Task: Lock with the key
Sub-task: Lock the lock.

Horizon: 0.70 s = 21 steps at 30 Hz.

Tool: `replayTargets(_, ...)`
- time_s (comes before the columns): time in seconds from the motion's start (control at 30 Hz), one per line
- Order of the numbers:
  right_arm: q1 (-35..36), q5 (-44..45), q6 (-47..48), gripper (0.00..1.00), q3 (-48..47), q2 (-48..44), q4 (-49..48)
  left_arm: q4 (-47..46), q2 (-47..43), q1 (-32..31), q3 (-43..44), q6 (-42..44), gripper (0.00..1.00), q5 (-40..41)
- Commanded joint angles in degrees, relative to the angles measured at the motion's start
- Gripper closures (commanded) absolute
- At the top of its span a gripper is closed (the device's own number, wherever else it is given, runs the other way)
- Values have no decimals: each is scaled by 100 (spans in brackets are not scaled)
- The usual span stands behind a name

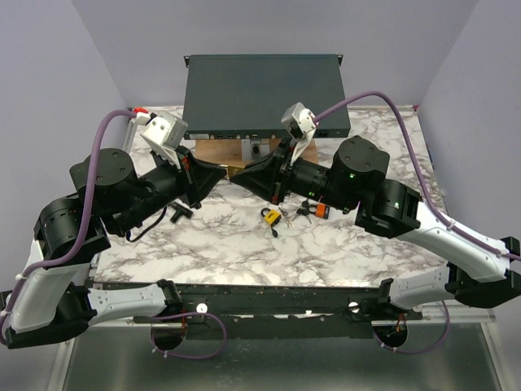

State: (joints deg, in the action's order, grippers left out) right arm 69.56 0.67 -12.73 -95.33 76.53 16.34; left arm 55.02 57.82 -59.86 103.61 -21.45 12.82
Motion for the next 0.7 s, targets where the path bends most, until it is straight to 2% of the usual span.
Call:
replayTargets(0.0,119,-147,123,99,403,648,-195,-1734,450,-470,-178,-853,100,-2183)
replayTargets(0.33,126,-168,24,99,622,640,-442,-2290,470,-584,-311,-1106,100,-2257)
replayTargets(0.67,120,-240,-58,99,785,713,-509,-2383,493,-679,-169,-1099,100,-2260)
